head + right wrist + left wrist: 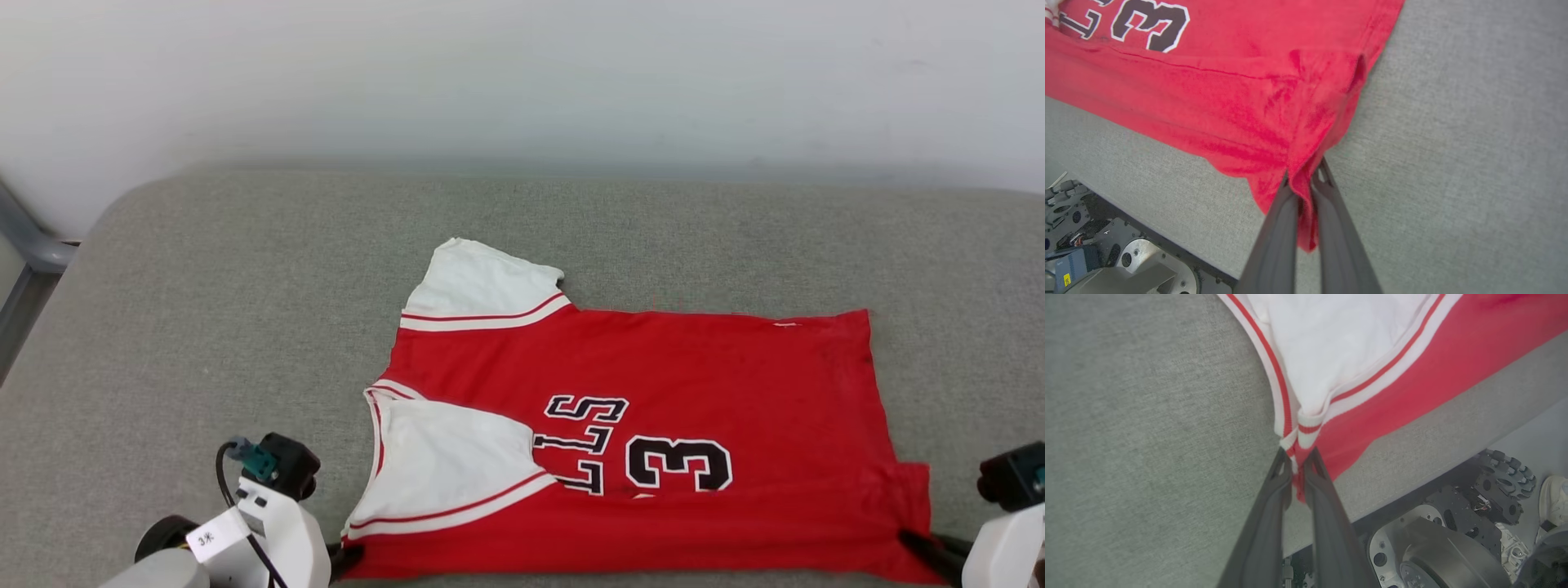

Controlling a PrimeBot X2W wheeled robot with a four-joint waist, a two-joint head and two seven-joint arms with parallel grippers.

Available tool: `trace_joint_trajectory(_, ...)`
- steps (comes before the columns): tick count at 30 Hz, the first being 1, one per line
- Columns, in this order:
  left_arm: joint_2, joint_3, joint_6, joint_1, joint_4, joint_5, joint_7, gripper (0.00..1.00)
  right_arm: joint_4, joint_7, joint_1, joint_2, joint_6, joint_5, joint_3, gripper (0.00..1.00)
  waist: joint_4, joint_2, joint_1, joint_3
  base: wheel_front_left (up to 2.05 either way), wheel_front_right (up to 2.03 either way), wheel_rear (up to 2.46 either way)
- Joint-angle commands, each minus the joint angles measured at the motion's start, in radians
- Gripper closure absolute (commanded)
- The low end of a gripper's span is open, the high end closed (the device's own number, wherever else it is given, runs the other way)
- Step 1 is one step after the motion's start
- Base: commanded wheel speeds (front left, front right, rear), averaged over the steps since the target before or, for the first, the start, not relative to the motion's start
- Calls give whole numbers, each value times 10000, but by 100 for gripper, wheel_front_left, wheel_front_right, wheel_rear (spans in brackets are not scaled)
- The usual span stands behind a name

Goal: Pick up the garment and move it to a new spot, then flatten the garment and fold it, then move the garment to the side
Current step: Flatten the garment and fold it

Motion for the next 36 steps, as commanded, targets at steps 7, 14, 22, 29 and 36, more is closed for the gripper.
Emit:
trace_joint_trajectory(7,-208,-28,84,407,518,-181,-217,100,370,323,705,439,-17,-316,-316,100,-26,-1,0,358,0,0,0)
trace_joint_trajectory(14,-346,-44,-86,245,1193,-59,-416,77,879,-71,640,976,-17,-442,-365,2,-73,-1,0,324,0,0,0)
trace_joint_trajectory(22,0,364,-122,-505,874,283,-793,0,512,-1395,477,1207,-12,-944,-976,0,-175,-1,0,-133,0,0,0)
trace_joint_trajectory(29,-71,1043,133,-1842,797,1049,-1756,0,-360,-3115,168,2009,-12,-2359,-2354,0,-478,-1,0,-15,0,0,0)
trace_joint_trajectory(36,-547,1390,-100,-3714,1459,1412,-1535,0,-1698,-4037,174,3261,-12,-3814,-3755,0,-914,-1,0,737,0,0,0)
